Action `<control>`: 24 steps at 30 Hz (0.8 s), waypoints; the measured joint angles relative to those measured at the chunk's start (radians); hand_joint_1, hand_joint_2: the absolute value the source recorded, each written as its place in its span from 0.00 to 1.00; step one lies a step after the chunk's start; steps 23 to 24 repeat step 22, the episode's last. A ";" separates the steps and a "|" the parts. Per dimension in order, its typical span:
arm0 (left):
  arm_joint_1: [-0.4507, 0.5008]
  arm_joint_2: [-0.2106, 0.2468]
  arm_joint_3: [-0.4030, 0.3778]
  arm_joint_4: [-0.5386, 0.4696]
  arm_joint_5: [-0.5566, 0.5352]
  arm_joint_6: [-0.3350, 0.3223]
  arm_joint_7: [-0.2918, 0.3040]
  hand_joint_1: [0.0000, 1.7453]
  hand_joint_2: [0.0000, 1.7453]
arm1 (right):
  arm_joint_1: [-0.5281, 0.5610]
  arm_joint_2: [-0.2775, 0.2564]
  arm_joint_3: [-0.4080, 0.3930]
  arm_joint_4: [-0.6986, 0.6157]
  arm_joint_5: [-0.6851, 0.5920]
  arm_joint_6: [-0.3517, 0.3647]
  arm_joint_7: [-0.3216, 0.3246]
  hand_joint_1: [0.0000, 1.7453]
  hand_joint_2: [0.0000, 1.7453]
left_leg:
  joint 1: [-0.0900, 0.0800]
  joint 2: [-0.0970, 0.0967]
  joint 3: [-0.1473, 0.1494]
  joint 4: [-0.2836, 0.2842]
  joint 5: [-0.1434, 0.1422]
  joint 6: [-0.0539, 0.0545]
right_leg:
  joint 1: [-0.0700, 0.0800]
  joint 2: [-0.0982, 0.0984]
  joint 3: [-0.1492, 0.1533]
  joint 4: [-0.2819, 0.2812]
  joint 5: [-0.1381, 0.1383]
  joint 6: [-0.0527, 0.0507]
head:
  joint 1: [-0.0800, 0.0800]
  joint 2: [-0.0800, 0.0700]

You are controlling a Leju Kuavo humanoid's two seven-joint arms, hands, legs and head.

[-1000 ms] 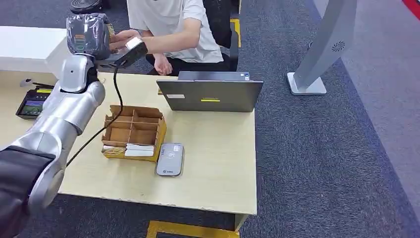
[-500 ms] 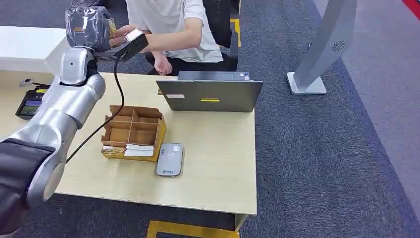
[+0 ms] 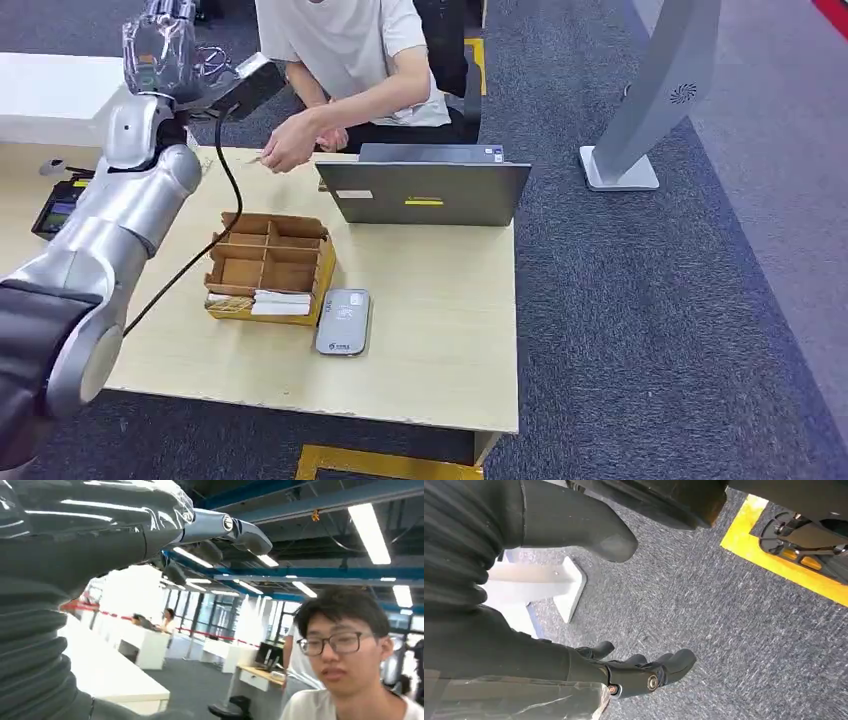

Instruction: Pass the card to the sensor for recognition and then transmit it.

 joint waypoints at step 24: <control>0.952 0.259 0.923 -0.822 1.312 -0.541 -0.385 0.00 1.00 | 0.076 -0.008 -0.101 0.000 -0.061 -0.045 -0.054 0.00 1.00 | 0.001 0.013 0.011 -0.006 -0.012 -0.006 | 0.000 0.013 0.004 0.000 -0.013 -0.005 | -0.001 0.000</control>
